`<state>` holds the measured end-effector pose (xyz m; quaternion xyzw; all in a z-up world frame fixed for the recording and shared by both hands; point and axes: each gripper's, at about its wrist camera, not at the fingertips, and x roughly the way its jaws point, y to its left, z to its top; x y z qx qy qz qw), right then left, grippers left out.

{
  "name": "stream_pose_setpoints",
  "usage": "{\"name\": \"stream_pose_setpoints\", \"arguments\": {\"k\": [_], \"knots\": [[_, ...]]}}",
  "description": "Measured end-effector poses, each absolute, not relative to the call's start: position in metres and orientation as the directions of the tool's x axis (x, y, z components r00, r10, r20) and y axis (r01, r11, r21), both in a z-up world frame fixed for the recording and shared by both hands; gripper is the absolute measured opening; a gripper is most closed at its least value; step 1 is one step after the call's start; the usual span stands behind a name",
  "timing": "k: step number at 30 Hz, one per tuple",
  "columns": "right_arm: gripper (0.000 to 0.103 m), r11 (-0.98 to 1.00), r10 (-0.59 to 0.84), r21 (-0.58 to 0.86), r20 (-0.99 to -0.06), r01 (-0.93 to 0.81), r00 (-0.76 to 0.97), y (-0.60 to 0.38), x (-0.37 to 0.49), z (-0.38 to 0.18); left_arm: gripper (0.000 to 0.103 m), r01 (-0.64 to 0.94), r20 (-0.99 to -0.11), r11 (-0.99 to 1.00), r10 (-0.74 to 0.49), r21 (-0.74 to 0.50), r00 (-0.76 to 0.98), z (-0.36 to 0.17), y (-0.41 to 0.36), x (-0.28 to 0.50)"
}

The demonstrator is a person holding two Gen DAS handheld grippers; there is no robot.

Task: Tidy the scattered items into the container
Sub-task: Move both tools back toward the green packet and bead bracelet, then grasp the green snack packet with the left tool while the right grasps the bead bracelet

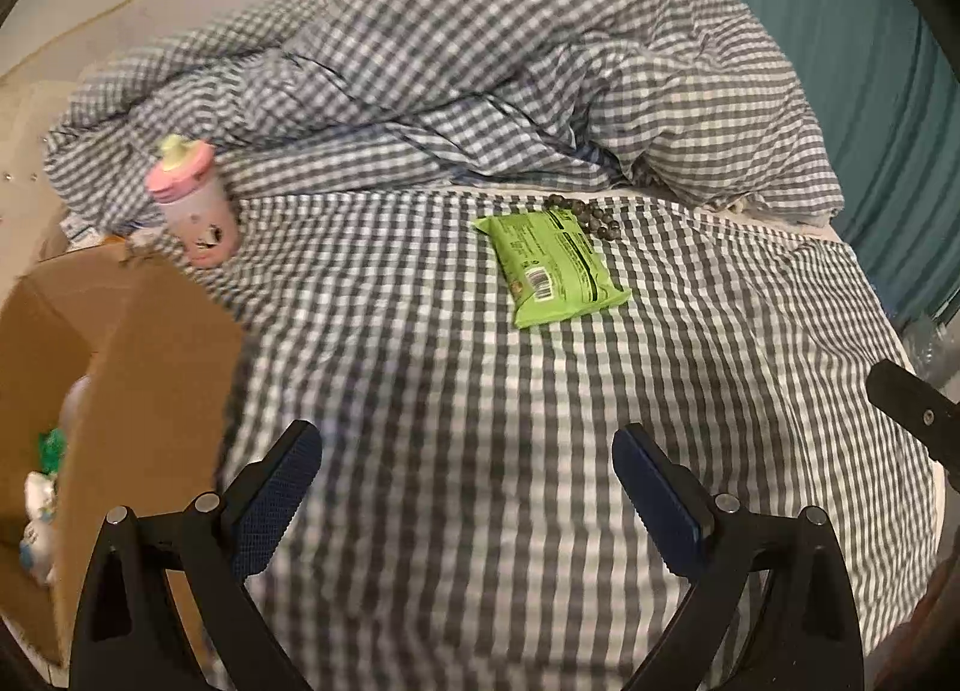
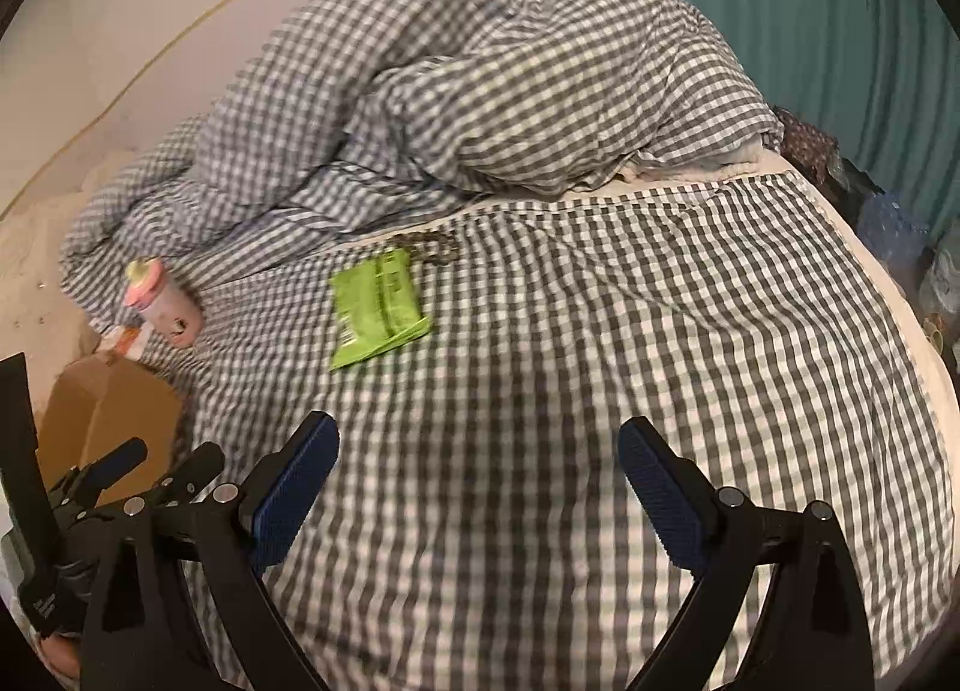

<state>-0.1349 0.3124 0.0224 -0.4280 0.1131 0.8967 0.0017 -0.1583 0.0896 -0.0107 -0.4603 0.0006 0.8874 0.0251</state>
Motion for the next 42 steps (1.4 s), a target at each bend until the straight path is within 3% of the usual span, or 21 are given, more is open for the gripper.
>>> {"name": "stream_pose_setpoints", "arguments": {"k": [13,22,23,25,29,37,42], "knots": [[0.094,-0.987,-0.07,0.145,-0.791,-0.075,-0.607,0.323,-0.234,0.001,0.1,-0.064,-0.837,-0.993,0.114,-0.094,-0.535,-0.059,0.143,-0.283],[0.094,-0.986,-0.076,0.146,-0.82,-0.079,-0.568,0.323,-0.283,-0.031,0.1,0.0,-0.877,-0.992,0.113,-0.128,-0.466,-0.143,0.16,-0.357],[0.094,-0.986,-0.078,0.146,-0.819,-0.076,-0.568,0.321,-0.287,-0.033,0.099,-0.018,-0.861,-0.995,0.095,-0.099,-0.499,-0.142,0.163,-0.354],[0.094,-0.988,-0.085,0.144,-0.817,-0.059,-0.571,0.315,-0.294,-0.036,0.086,-0.056,-0.842,-0.994,0.107,-0.091,-0.529,-0.139,0.164,-0.348],[0.094,-0.989,-0.105,0.147,-0.803,-0.024,-0.586,0.298,-0.311,-0.04,0.079,-0.038,-0.834,-0.988,0.145,-0.148,-0.532,-0.129,0.143,-0.338],[0.094,-0.995,-0.091,0.091,-0.803,0.03,-0.589,0.257,-0.371,-0.062,0.078,0.106,-0.789,-0.994,-0.056,-0.012,-0.611,-0.103,0.081,-0.34],[0.094,-0.997,-0.067,0.044,-0.84,0.056,-0.539,0.227,-0.41,-0.092,0.078,0.196,-0.792,-0.981,-0.118,-0.003,-0.599,-0.105,0.053,-0.35]]}}
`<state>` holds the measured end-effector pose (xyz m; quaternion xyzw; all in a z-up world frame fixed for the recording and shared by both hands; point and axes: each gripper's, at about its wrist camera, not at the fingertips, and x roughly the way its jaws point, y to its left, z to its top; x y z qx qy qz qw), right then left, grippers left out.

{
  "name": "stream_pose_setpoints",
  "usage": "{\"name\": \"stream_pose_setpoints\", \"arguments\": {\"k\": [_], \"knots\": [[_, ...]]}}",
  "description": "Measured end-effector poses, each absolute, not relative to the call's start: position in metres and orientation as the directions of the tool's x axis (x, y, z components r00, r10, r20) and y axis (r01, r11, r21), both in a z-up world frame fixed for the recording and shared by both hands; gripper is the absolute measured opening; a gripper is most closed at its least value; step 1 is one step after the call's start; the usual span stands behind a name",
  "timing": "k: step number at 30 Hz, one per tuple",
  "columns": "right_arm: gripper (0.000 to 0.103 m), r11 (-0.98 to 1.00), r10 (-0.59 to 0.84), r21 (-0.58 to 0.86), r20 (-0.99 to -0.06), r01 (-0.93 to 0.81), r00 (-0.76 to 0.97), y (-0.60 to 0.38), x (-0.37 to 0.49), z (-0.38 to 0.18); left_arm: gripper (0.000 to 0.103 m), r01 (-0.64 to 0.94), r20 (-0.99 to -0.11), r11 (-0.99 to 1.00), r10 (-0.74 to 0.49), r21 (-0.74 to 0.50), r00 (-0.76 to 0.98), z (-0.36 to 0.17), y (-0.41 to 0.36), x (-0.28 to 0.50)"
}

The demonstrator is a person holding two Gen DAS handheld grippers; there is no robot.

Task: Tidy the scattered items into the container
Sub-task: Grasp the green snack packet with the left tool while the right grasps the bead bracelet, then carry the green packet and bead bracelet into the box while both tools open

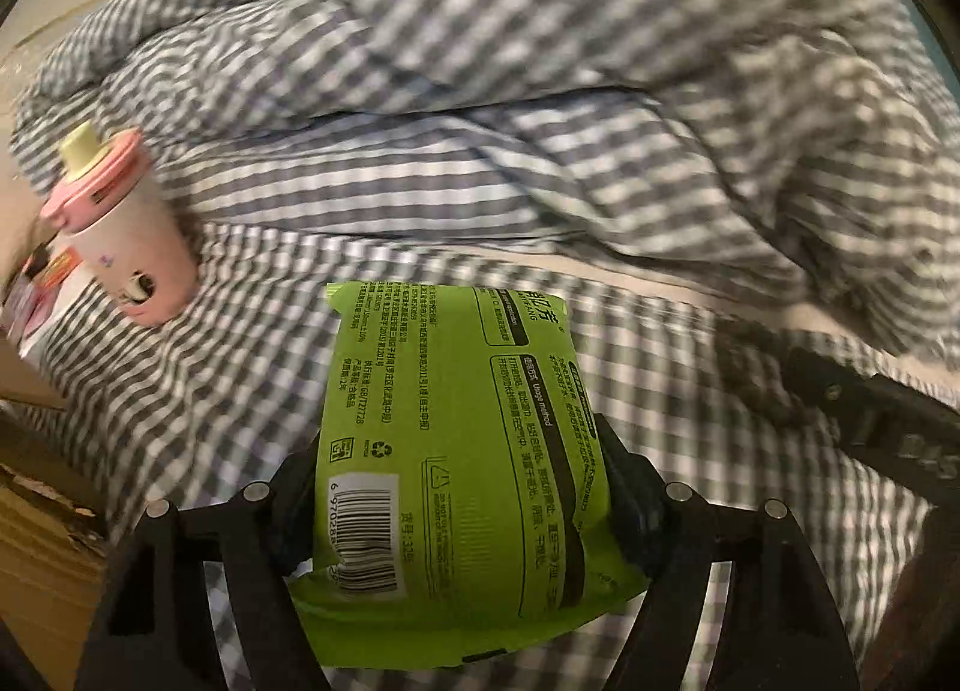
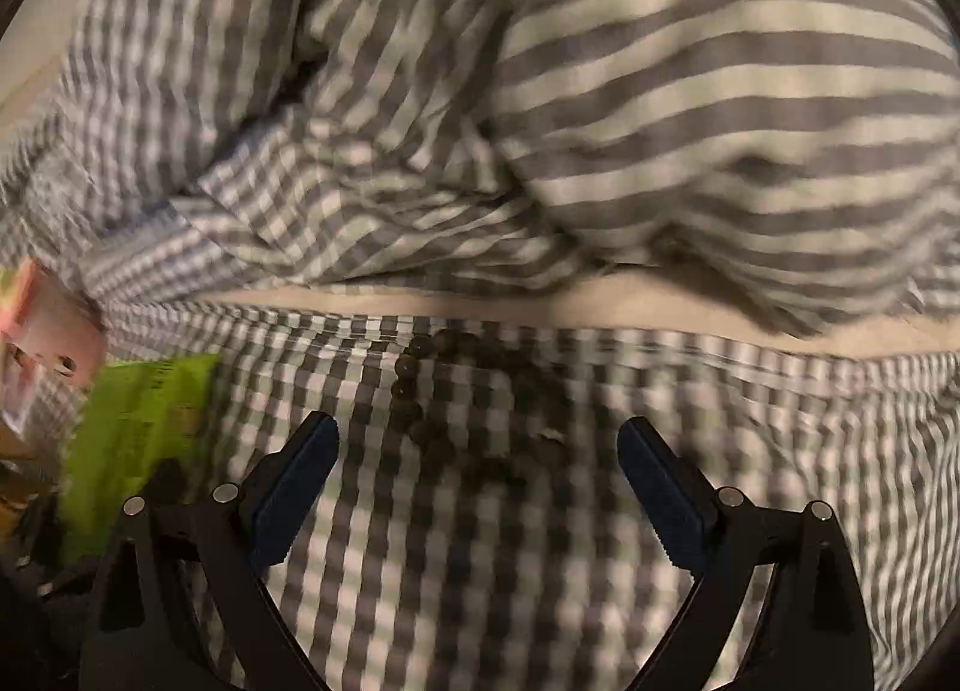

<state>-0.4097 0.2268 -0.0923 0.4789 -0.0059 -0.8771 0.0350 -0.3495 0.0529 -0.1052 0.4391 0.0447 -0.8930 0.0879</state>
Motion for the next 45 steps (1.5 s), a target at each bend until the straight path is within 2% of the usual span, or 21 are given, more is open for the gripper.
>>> {"name": "stream_pose_setpoints", "arguments": {"k": [2,4,6,7,8,9,10,11,18,23,26,30,37,45], "knots": [[0.094,-0.999,-0.018,-0.003,-0.863,0.041,-0.505,0.219,-0.424,-0.11,0.078,0.2,-0.801,-0.98,-0.109,-0.014,-0.589,-0.109,0.05,-0.352],[0.095,-0.999,-0.032,0.017,-0.883,0.037,-0.467,0.217,-0.435,-0.126,0.078,0.188,-0.809,-0.982,-0.09,-0.026,-0.581,-0.113,0.051,-0.354],[0.089,-0.999,0.014,-0.035,-0.874,0.035,-0.485,0.211,-0.436,-0.129,0.078,0.171,-0.81,-0.985,-0.073,-0.035,-0.582,-0.112,0.053,-0.351],[0.069,-0.998,0.029,-0.055,-0.869,0.038,-0.494,0.208,-0.434,-0.126,0.078,0.162,-0.809,-0.986,-0.062,-0.041,-0.585,-0.112,0.055,-0.351],[0.037,-0.997,0.035,-0.065,-0.866,0.044,-0.499,0.207,-0.432,-0.122,0.078,0.157,-0.809,-0.987,-0.058,-0.042,-0.585,-0.112,0.057,-0.35],[0.021,-0.996,0.037,-0.071,-0.863,0.048,-0.503,0.207,-0.429,-0.117,0.078,0.155,-0.809,-0.987,-0.059,-0.041,-0.584,-0.112,0.058,-0.35],[0.019,-0.996,0.033,-0.068,-0.864,0.051,-0.502,0.209,-0.426,-0.114,0.078,0.153,-0.809,-0.987,-0.058,-0.04,-0.585,-0.112,0.058,-0.35],[0.011,-0.998,0.011,-0.044,-0.867,0.053,-0.499,0.213,-0.421,-0.109,0.078,0.152,-0.808,-0.987,-0.054,-0.044,-0.587,-0.112,0.058,-0.35],[0.011,-0.997,-0.08,0.055,-0.851,0.062,-0.52,0.23,-0.344,-0.068,0.078,0.141,-0.793,-0.988,-0.041,-0.057,-0.608,-0.101,0.064,-0.346],[0.011,-0.992,-0.123,0.1,-0.839,0.073,-0.53,0.251,-0.27,-0.026,0.078,0.101,-0.757,-0.994,-0.034,-0.042,-0.653,-0.07,0.078,-0.324],[0.011,-0.99,-0.142,0.108,-0.825,0.094,-0.547,0.252,-0.235,-0.006,0.078,0.039,-0.738,-0.998,0.015,-0.056,-0.675,-0.046,0.082,-0.287],[0.011,-0.983,-0.181,0.147,-0.81,0.105,-0.558,0.252,-0.194,0.006,0.078,-0.009,-0.766,-1.0,-0.001,0.009,-0.643,-0.031,0.082,-0.235],[0.011,-0.971,-0.237,0.213,-0.793,0.108,-0.562,0.247,-0.13,0.014,0.078,-0.042,-0.78,-0.997,-0.02,0.059,-0.625,-0.01,0.072,-0.15],[0.011,-0.975,-0.224,0.179,-0.764,0.135,-0.605,0.224,-0.061,0.039,0.078,-0.02,-0.755,-0.997,-0.041,0.072,-0.655,0.021,0.048,-0.077]]}}
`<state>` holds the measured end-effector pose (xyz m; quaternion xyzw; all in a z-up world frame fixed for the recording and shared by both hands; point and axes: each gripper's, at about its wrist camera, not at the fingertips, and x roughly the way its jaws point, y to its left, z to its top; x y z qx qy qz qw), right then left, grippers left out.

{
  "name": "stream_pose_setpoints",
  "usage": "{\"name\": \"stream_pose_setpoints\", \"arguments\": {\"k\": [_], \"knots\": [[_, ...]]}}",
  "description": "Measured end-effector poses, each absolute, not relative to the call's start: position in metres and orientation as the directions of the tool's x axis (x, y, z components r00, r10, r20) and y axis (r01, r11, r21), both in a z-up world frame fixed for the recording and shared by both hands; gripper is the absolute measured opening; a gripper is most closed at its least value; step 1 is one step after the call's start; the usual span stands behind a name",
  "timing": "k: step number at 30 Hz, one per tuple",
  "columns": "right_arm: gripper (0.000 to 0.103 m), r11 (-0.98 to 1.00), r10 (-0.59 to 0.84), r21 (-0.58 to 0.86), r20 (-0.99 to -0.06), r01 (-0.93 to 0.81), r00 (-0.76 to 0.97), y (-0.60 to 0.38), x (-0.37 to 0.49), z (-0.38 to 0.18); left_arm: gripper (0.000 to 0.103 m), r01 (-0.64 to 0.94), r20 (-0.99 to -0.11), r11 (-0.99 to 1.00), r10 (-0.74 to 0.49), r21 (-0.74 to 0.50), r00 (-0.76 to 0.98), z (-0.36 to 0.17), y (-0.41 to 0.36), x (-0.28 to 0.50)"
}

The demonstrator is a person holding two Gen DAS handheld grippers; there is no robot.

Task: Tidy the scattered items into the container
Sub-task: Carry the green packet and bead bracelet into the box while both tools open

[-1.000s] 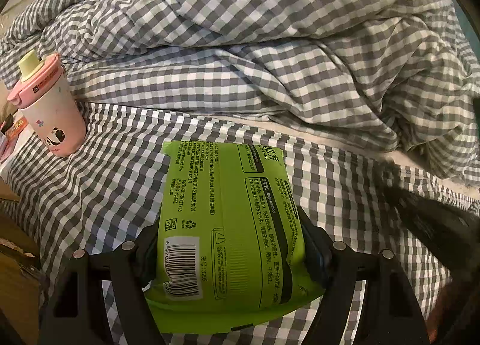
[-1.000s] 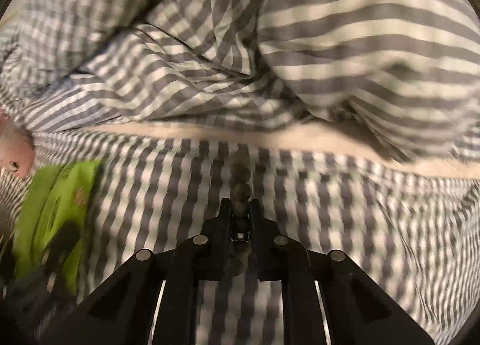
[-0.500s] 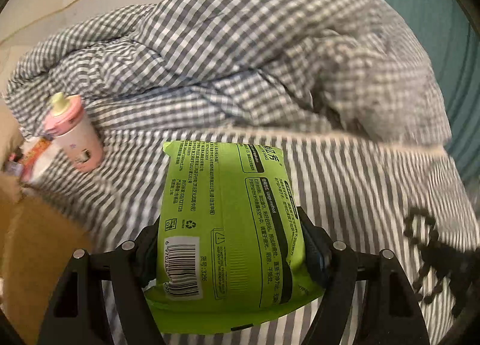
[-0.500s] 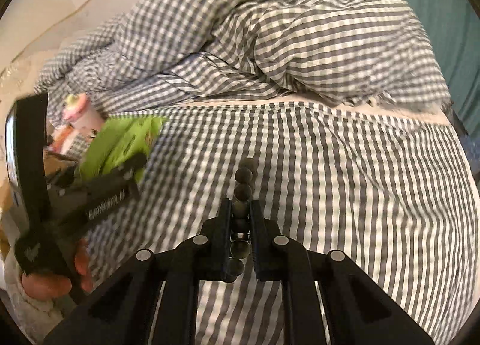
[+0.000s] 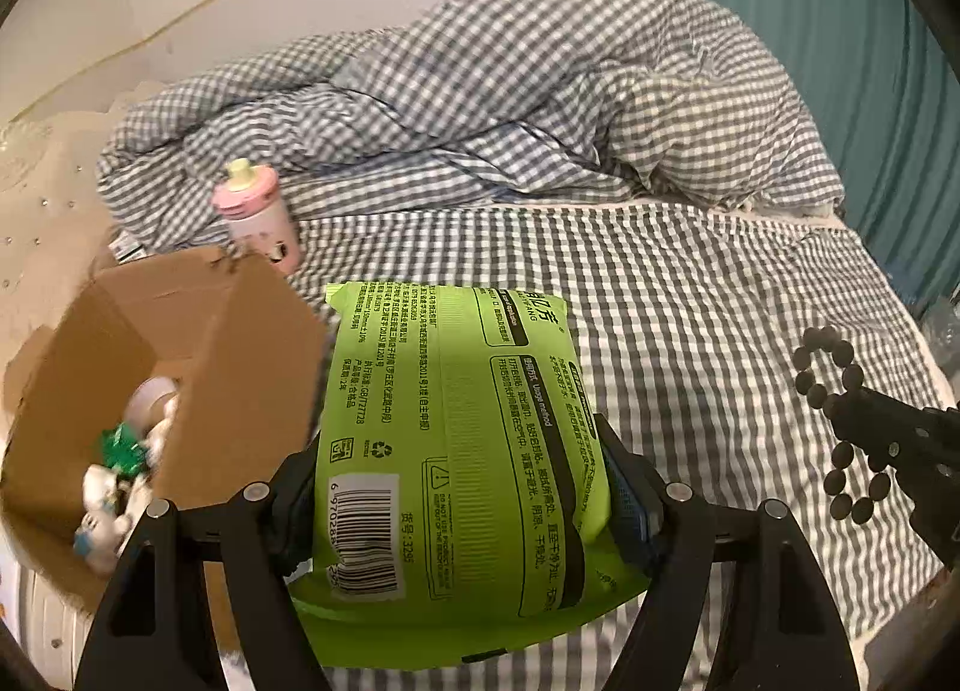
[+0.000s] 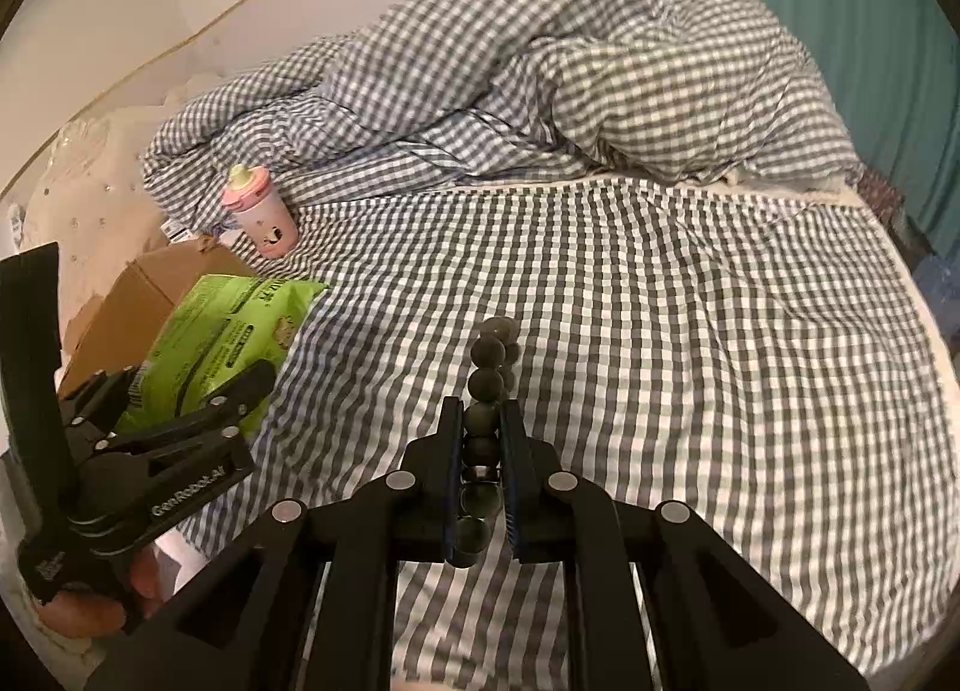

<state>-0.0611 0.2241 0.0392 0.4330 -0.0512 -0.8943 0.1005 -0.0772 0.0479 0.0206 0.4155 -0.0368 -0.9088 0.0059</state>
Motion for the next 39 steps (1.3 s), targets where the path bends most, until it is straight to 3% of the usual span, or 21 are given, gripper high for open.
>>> {"name": "stream_pose_setpoints", "arguments": {"k": [12,19,23,33,34,36,37,39], "knots": [[0.011,-0.959,-0.27,0.148,-0.732,0.24,-0.626,0.15,-0.015,0.072,0.078,0.062,-0.707,-0.997,-0.073,0.041,-0.704,0.061,-0.031,-0.007],[0.011,-0.922,-0.338,0.119,-0.713,0.369,-0.614,0.072,-0.021,0.098,0.078,0.179,-0.684,-0.983,-0.152,0.031,-0.714,0.081,-0.1,0.003],[0.011,-0.88,-0.402,0.123,-0.709,0.46,-0.579,0.017,-0.033,0.101,0.078,0.275,-0.683,-0.96,-0.232,0.048,-0.692,0.079,-0.142,0.001],[0.011,-0.807,-0.462,0.142,-0.756,0.573,-0.463,-0.1,-0.095,0.068,0.078,0.383,-0.746,-0.923,-0.276,0.03,-0.606,0.036,-0.219,-0.035],[0.015,-0.807,-0.46,0.135,-0.755,0.575,-0.468,-0.107,-0.099,0.066,0.078,0.387,-0.755,-0.922,-0.276,0.032,-0.595,0.031,-0.222,-0.039],[0.066,-0.829,-0.423,0.098,-0.754,0.55,-0.503,-0.11,-0.104,0.063,0.084,0.39,-0.773,-0.919,-0.282,0.049,-0.568,0.021,-0.225,-0.044],[0.102,-0.851,-0.387,0.065,-0.751,0.522,-0.536,-0.108,-0.104,0.062,0.093,0.392,-0.768,-0.917,-0.3,0.069,-0.567,0.02,-0.223,-0.045],[0.102,-0.889,-0.308,-0.024,-0.706,0.456,-0.638,-0.098,-0.097,0.064,0.103,0.397,-0.725,-0.914,-0.329,0.084,-0.605,0.029,-0.216,-0.041]]}}
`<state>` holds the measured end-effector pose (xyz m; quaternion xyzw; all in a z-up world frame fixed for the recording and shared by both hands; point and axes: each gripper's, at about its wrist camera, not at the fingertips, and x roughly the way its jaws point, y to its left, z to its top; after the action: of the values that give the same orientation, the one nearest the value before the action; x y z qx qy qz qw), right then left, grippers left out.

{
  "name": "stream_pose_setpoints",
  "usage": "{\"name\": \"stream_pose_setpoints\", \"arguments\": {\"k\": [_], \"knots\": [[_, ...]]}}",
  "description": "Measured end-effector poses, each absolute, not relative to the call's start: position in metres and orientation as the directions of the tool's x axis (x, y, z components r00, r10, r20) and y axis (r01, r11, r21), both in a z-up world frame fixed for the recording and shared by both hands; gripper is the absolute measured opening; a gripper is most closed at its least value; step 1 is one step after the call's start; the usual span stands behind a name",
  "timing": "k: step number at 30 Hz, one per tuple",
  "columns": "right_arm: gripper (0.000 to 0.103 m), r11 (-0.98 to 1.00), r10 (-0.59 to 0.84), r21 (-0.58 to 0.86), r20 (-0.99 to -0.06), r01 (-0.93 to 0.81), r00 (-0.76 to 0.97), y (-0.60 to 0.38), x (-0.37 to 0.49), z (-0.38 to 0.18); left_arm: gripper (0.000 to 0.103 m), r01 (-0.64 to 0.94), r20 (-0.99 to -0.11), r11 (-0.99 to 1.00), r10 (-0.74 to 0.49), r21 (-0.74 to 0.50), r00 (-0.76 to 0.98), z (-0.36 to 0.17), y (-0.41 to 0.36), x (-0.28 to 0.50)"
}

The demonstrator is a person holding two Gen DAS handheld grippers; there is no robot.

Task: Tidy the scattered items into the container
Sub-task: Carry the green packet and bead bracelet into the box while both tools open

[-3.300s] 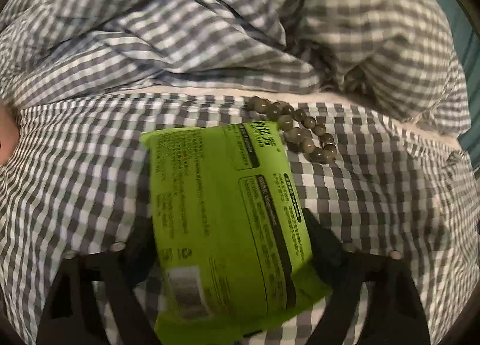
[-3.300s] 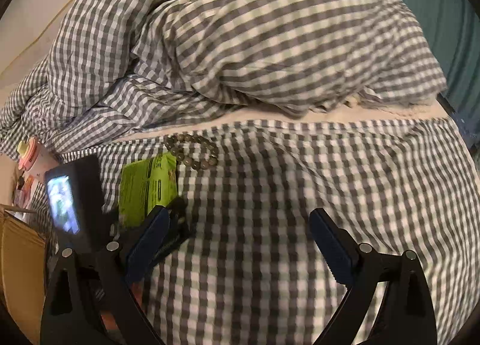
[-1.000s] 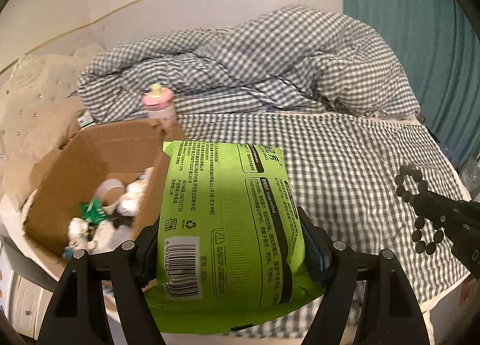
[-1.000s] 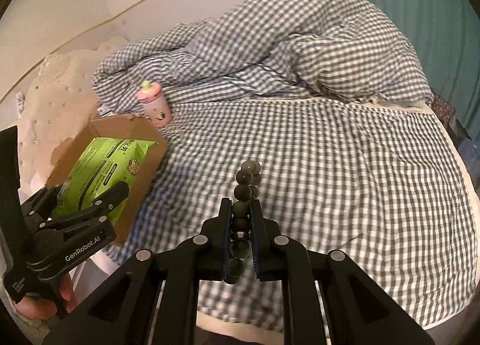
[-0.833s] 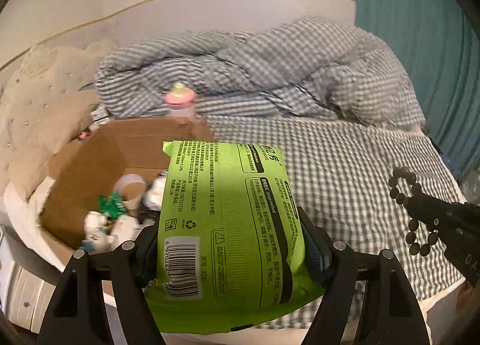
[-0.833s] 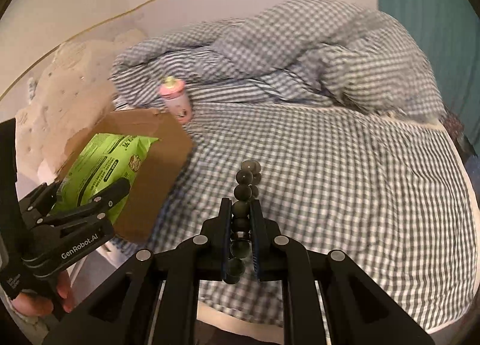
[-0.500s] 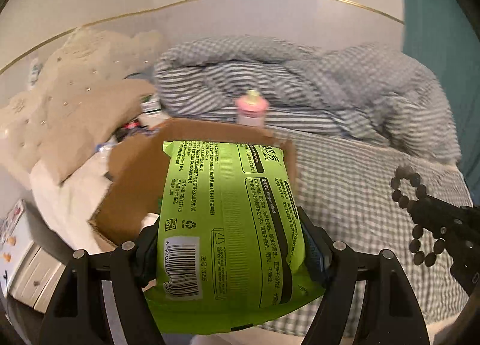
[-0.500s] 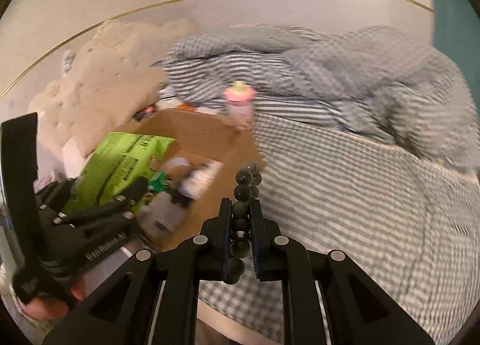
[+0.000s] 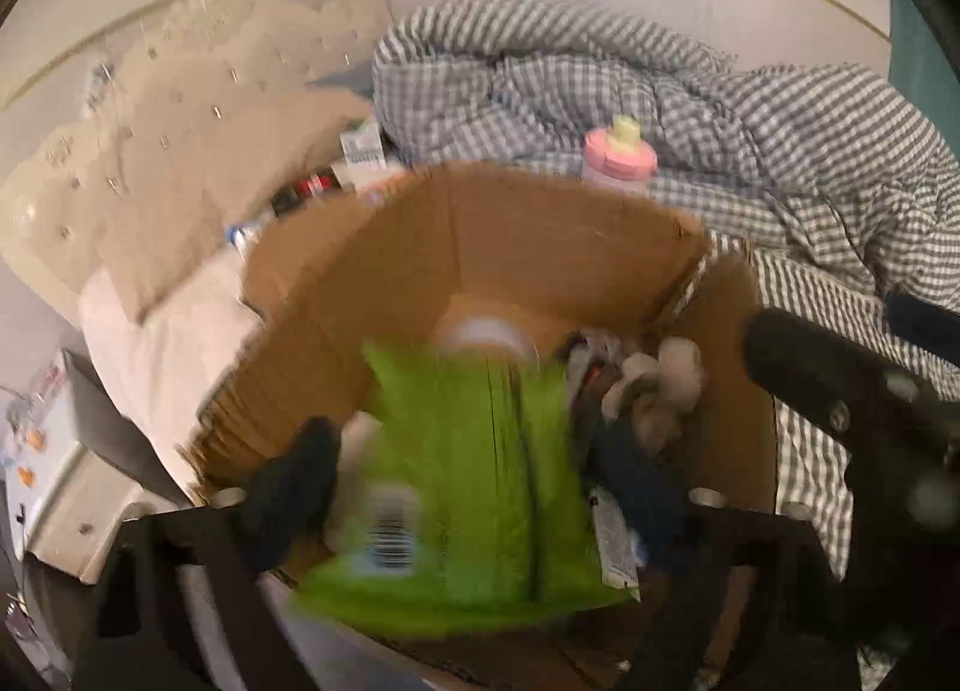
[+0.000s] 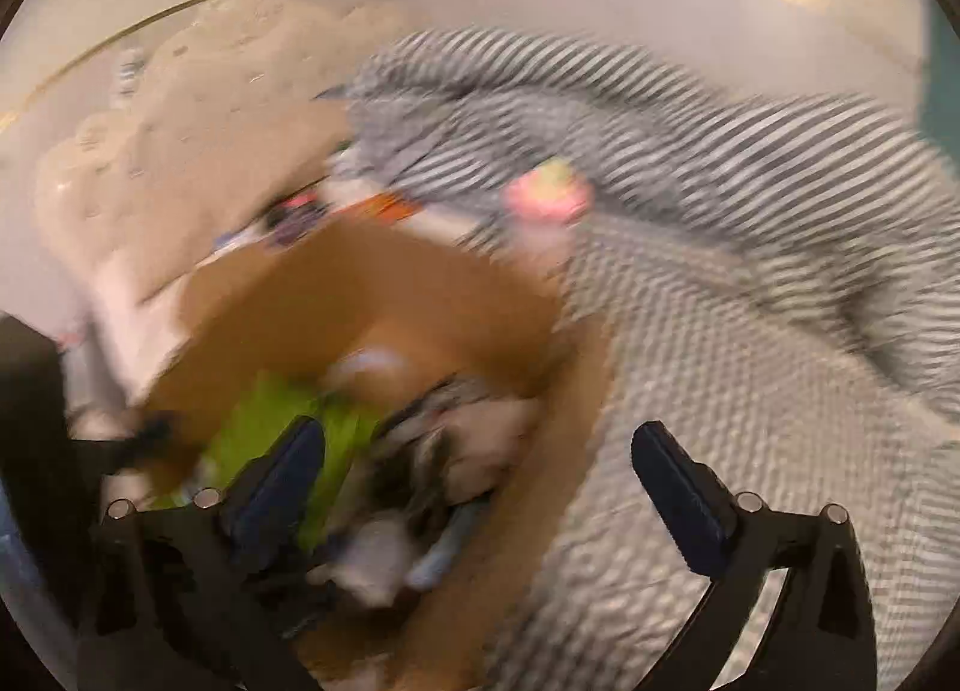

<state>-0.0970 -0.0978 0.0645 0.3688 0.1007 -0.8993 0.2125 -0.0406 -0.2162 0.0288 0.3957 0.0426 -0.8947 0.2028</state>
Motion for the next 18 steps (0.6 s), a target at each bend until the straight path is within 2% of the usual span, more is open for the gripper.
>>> {"name": "stream_pose_setpoints", "arguments": {"k": [3,10,18], "knots": [[0.102,-0.907,-0.27,-0.047,-0.698,0.418,-0.663,-0.073,-0.093,0.065,0.103,0.389,-0.688,-0.919,-0.32,0.06,-0.651,0.042,-0.208,-0.037],[0.103,-0.967,-0.135,-0.071,-0.669,0.243,-0.731,0.023,-0.078,0.073,0.103,0.345,-0.685,-0.938,-0.271,0.03,-0.676,0.05,-0.165,-0.034],[0.103,-0.999,-0.028,-0.008,-0.659,0.044,-0.752,0.143,-0.034,0.076,0.103,0.266,-0.679,-0.963,-0.222,0.041,-0.7,0.056,-0.092,-0.02]]}}
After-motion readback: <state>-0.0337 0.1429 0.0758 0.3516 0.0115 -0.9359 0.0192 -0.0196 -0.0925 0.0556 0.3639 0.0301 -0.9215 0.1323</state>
